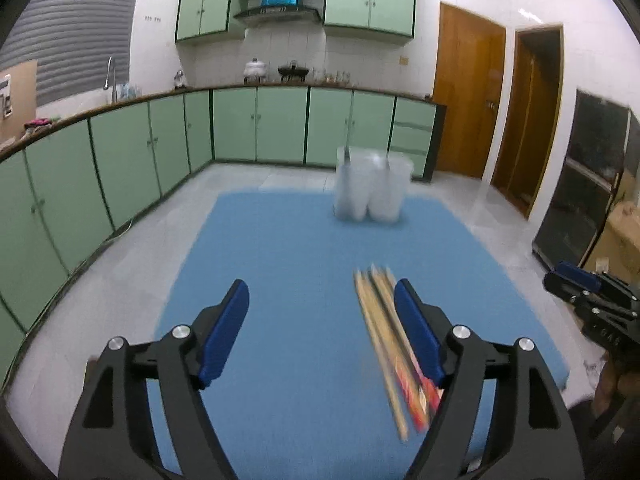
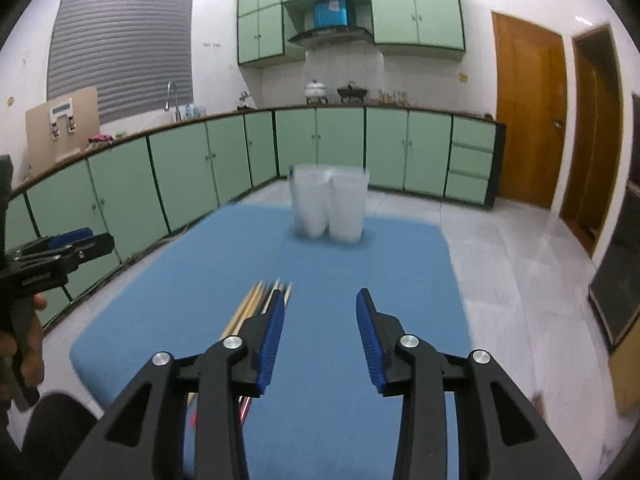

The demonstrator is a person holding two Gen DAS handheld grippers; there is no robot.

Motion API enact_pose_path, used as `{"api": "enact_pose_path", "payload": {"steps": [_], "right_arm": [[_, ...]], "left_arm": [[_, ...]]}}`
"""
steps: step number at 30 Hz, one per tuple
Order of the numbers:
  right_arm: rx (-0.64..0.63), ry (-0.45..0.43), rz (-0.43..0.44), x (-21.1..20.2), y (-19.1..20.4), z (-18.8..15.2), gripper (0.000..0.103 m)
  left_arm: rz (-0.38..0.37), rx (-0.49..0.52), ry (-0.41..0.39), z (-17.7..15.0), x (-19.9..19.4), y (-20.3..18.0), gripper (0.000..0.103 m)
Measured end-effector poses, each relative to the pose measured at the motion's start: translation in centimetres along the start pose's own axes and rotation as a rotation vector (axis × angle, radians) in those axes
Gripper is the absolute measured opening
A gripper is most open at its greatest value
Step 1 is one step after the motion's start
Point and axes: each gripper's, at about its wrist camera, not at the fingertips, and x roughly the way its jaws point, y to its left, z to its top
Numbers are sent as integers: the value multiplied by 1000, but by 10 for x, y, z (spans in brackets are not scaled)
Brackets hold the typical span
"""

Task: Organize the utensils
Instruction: 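Reach the left tool to a bamboo chopstick while the right tool reaches a red chopstick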

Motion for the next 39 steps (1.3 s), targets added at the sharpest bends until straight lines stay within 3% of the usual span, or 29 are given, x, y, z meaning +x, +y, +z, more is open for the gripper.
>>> {"api": "enact_pose_path", "payload": {"steps": [4,10,18,22,30,39], "right_arm": [[25,69,0,5,20,-61,37],[-6,124,22,28,45,-96,35],[-41,125,10,45,55,-99,34],[8,120,-37,50,39,-97,32],[44,118,-39,43,17,-100,32],[16,90,-41,48,20,-101,33]], "left_arm": [[17,-25,51,-55,-10,-4,73],[35,-47,84,-87,-9,-1,73],[48,-61,85,-90,-8,10,76],[22,-36,124,-95,3,-3,76],[-18,54,187,-110,27,-39,76],[31,54,235,-115,54,-45,74]]}}
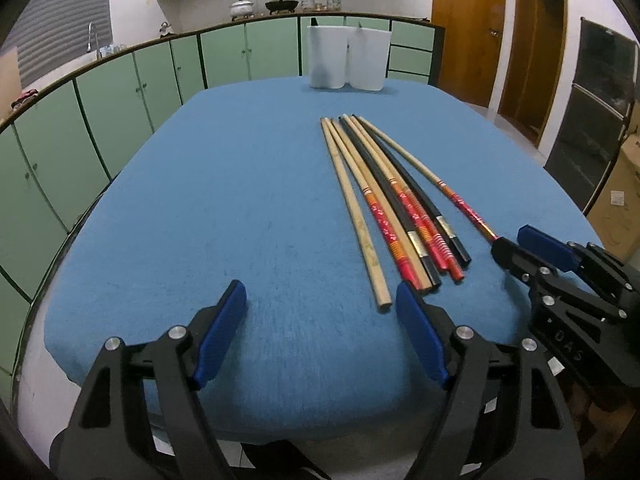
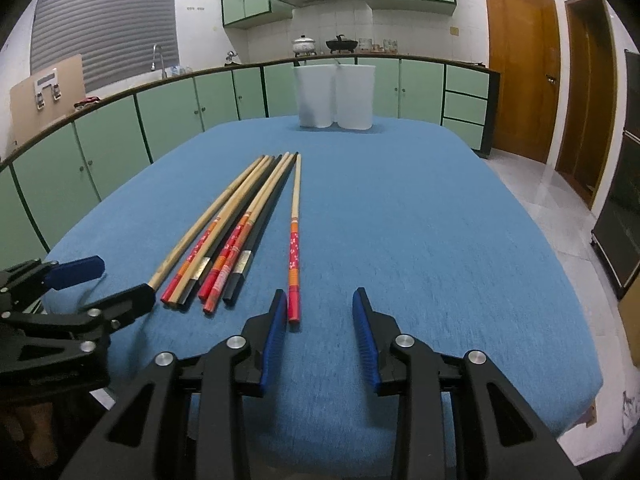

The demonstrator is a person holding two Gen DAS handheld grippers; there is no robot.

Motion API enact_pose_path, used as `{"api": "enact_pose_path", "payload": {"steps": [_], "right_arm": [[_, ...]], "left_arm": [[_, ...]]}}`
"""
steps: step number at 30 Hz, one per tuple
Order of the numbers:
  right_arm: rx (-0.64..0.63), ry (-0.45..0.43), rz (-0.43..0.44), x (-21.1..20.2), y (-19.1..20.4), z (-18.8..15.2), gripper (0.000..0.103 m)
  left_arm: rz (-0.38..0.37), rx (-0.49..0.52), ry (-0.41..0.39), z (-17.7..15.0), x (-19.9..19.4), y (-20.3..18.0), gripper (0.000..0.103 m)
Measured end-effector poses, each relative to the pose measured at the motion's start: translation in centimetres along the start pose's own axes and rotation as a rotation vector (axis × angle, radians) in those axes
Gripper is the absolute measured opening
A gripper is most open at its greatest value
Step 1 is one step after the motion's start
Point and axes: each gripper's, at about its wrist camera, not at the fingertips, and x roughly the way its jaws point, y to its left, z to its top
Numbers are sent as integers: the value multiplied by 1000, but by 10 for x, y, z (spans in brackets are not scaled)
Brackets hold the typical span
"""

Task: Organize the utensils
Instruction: 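Reach the left tool to a bamboo chopstick while the right tool reaches a red chopstick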

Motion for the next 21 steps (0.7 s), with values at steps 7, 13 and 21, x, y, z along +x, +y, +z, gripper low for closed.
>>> {"api": "enact_pose_path", "payload": {"steps": [7,13,21], "right_arm": [[6,-14,-20,4,-3,3,17],[20,-27,-56,3,-4,2,9],[77,-35,-134,-1,-15,0,8]], "left_arm": [[10,-19,-24,6,6,0,52],[5,-56,-42,9,9,5,18],[22,-121,-63,10,5,18,7]]}}
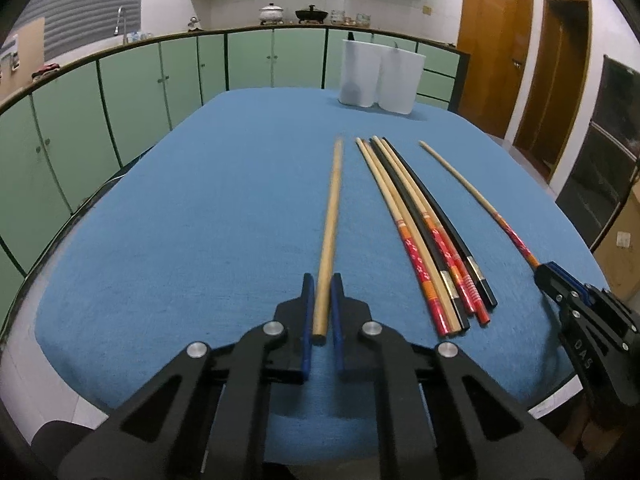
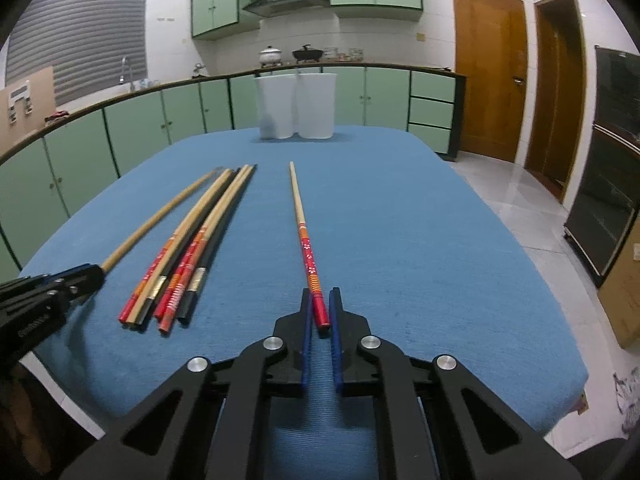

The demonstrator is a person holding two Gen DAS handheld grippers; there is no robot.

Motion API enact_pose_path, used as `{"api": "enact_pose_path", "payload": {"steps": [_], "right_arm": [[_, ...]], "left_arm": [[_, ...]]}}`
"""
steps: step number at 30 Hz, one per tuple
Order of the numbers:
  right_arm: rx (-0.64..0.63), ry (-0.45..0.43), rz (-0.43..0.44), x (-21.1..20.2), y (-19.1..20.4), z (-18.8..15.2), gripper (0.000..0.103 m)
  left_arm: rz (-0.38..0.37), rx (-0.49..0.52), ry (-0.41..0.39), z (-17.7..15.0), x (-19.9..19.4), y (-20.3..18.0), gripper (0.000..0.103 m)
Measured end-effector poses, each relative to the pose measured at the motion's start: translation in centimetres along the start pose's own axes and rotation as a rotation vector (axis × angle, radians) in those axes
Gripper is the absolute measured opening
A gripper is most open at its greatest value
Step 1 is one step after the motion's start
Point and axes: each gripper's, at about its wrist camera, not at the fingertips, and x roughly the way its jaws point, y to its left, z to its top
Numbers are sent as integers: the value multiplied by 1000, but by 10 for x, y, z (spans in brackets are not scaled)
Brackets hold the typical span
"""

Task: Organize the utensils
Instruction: 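Grasp and lift the bamboo chopstick with the left tool while the right tool lifts the red chopstick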

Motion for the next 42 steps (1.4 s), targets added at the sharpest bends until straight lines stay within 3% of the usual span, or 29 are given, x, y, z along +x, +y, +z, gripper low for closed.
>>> {"api": "enact_pose_path", "payload": {"steps": [9,11,12,13,15,16,18,22,27,35,42], "right_arm": [[-6,3,5,-2,-3,-3,9],[-15,2,6,-4,-4,-4,9],[-20,1,7,-4,-4,-5,9],[-23,2,10,-4,-4,-5,9],[-29,6,19,-3,-4,-3,9],[-32,9,25,-3,-4,-3,6],[-33,17,42,-3,-4,-1,6],[-21,11,64,-11,-6,6,5],[-2,-56,88,-45,-9,29,5],[-14,-134,113,-85,-8,74,5],[-84,-135,143,-91,-4,133,5]], "left_arm": [[18,6,15,-1,3,0,11],[25,11,13,-3,2,1,27],[31,12,10,-3,1,1,42],[36,15,9,-5,1,1,45],[25,23,13,-4,2,0,41],[10,23,15,-4,2,1,26],[-22,23,24,-3,2,1,6],[-61,-9,42,1,-2,5,6],[-82,-31,5,15,-32,9,6],[-113,-26,-110,53,-88,14,6],[-128,40,-201,102,-115,8,6]]}}
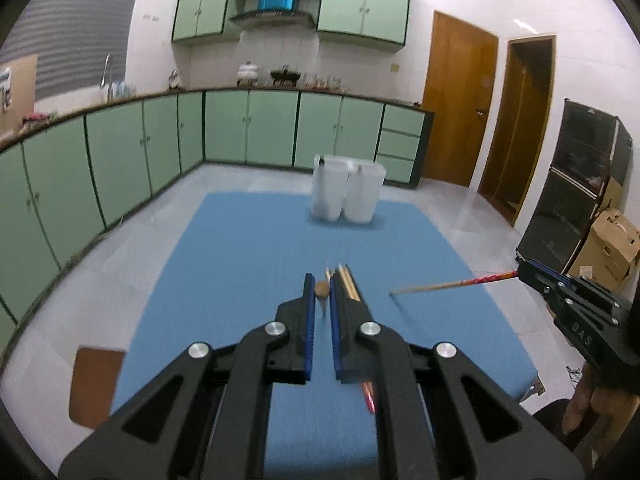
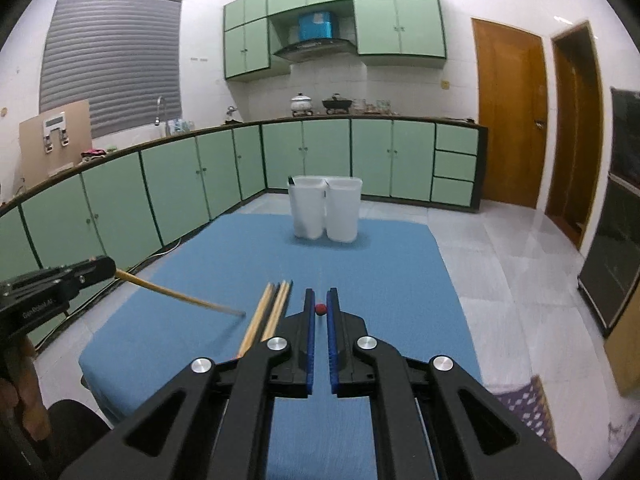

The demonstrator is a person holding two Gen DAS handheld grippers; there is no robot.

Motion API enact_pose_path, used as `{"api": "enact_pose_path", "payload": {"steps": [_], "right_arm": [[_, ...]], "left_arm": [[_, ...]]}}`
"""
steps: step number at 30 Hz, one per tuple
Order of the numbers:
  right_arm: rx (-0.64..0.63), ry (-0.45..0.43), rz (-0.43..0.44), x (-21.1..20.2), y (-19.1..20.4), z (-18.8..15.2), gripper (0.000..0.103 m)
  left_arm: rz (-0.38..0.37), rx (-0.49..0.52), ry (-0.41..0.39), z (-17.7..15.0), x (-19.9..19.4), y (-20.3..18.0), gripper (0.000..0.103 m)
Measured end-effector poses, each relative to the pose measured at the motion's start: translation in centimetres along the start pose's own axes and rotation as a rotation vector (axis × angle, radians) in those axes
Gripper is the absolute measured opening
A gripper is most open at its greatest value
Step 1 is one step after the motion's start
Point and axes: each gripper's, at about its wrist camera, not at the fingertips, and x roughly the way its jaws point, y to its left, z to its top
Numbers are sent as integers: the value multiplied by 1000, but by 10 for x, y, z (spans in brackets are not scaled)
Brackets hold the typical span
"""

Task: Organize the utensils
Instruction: 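Grasp and lift the bamboo chopstick with the left tool while the right tool lifts the red chopstick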

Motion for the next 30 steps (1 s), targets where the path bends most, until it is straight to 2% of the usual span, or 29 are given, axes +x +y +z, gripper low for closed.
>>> {"api": "enact_pose_path", "payload": {"steps": [5,18,24,30], "right_arm": [[-49,53,27,21,-5,43,5],[-96,197,98,77,-9,132,5],[-114,195,99,89,-8,178,5],[-83,159,85,109,-19,240,5]], "left_arm": [[-20,37,-16,34,10,-4,6],[-86,105,33,107,60,-3,6],[-81,122,16,156,86,-6,6],[-69,109,-56,220,111,-15,6]]}}
